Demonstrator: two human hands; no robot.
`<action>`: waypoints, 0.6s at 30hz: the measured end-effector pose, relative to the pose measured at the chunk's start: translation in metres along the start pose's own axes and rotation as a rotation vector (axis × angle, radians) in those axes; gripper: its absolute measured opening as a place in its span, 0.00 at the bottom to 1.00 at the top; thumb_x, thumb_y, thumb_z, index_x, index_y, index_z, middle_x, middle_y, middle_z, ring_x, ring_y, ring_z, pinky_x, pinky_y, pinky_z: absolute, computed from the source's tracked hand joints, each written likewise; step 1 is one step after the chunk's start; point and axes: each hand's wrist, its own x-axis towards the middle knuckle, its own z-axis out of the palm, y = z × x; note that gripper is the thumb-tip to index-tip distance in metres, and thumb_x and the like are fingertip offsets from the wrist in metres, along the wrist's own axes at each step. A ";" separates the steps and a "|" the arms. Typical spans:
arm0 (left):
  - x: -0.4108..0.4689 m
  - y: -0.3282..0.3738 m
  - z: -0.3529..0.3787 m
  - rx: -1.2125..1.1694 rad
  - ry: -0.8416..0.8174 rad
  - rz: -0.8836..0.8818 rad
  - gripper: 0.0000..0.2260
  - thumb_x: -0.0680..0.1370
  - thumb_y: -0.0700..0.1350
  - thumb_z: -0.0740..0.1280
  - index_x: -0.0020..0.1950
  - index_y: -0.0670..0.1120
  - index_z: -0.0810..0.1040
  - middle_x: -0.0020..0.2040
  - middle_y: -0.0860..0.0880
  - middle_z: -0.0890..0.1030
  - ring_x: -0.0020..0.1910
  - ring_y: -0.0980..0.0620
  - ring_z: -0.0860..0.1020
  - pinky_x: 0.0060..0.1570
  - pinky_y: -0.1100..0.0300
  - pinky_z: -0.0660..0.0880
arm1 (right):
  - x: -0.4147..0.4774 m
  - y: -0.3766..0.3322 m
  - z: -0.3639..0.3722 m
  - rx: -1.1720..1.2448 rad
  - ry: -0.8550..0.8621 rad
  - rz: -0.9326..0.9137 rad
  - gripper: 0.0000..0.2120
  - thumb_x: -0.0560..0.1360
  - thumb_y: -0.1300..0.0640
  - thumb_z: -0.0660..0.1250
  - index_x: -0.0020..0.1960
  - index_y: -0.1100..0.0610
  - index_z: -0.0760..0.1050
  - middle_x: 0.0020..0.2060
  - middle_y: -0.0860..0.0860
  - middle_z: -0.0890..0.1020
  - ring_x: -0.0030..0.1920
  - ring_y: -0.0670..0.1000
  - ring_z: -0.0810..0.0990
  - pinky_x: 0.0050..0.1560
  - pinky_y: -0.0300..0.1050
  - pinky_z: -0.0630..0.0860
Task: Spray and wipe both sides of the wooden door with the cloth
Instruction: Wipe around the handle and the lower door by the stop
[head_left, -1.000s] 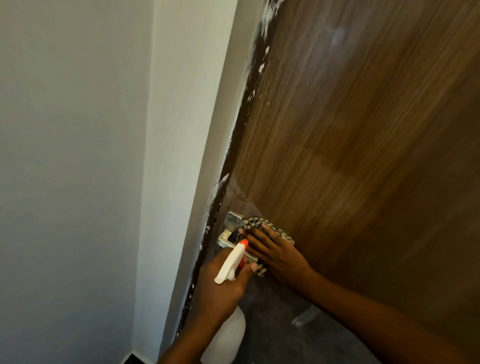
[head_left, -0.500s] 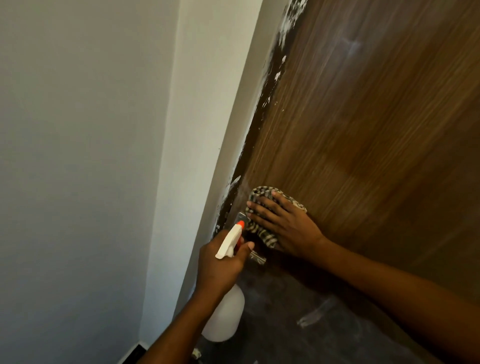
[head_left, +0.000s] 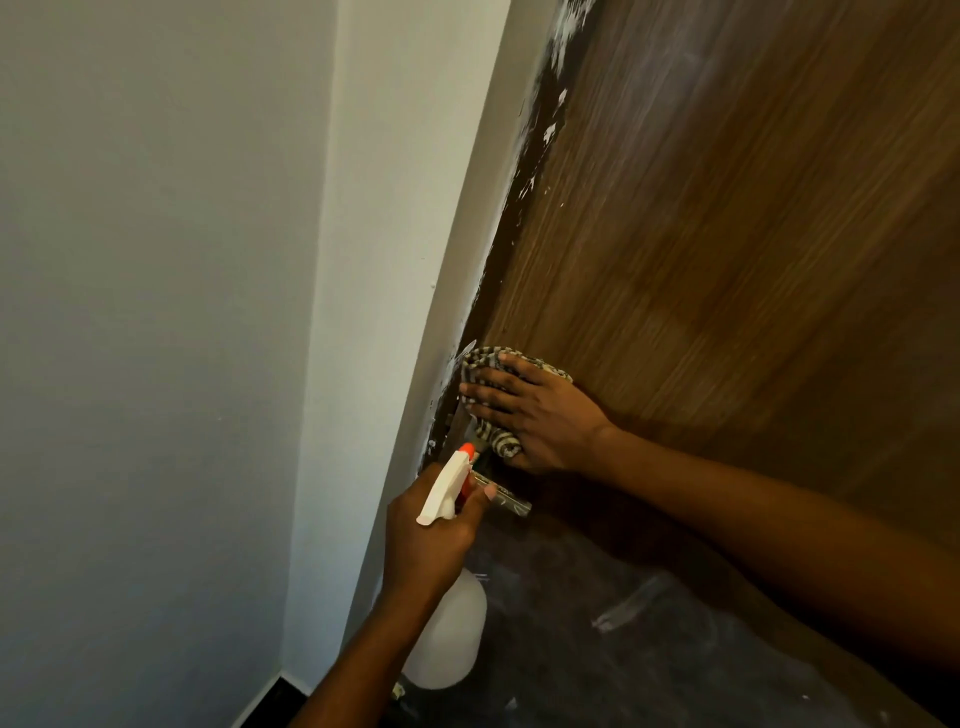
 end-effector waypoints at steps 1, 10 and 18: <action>0.000 -0.001 0.000 0.005 0.002 -0.007 0.24 0.70 0.54 0.71 0.63 0.48 0.73 0.58 0.47 0.79 0.47 0.56 0.75 0.51 0.59 0.74 | 0.001 0.000 -0.001 -0.009 -0.009 -0.008 0.34 0.80 0.35 0.45 0.80 0.51 0.48 0.79 0.51 0.47 0.79 0.54 0.40 0.73 0.56 0.27; -0.008 0.001 -0.013 0.022 0.021 -0.013 0.28 0.66 0.59 0.68 0.63 0.48 0.73 0.58 0.48 0.79 0.51 0.49 0.79 0.56 0.53 0.75 | 0.028 -0.008 -0.018 -0.077 0.001 0.064 0.37 0.78 0.32 0.48 0.80 0.51 0.52 0.79 0.56 0.52 0.79 0.57 0.46 0.72 0.58 0.27; -0.015 0.004 -0.017 0.004 0.021 0.015 0.21 0.65 0.59 0.67 0.54 0.55 0.70 0.49 0.57 0.75 0.43 0.57 0.76 0.45 0.66 0.72 | -0.026 0.040 -0.025 0.039 0.180 0.363 0.35 0.79 0.35 0.44 0.81 0.52 0.49 0.80 0.55 0.48 0.79 0.57 0.44 0.78 0.58 0.43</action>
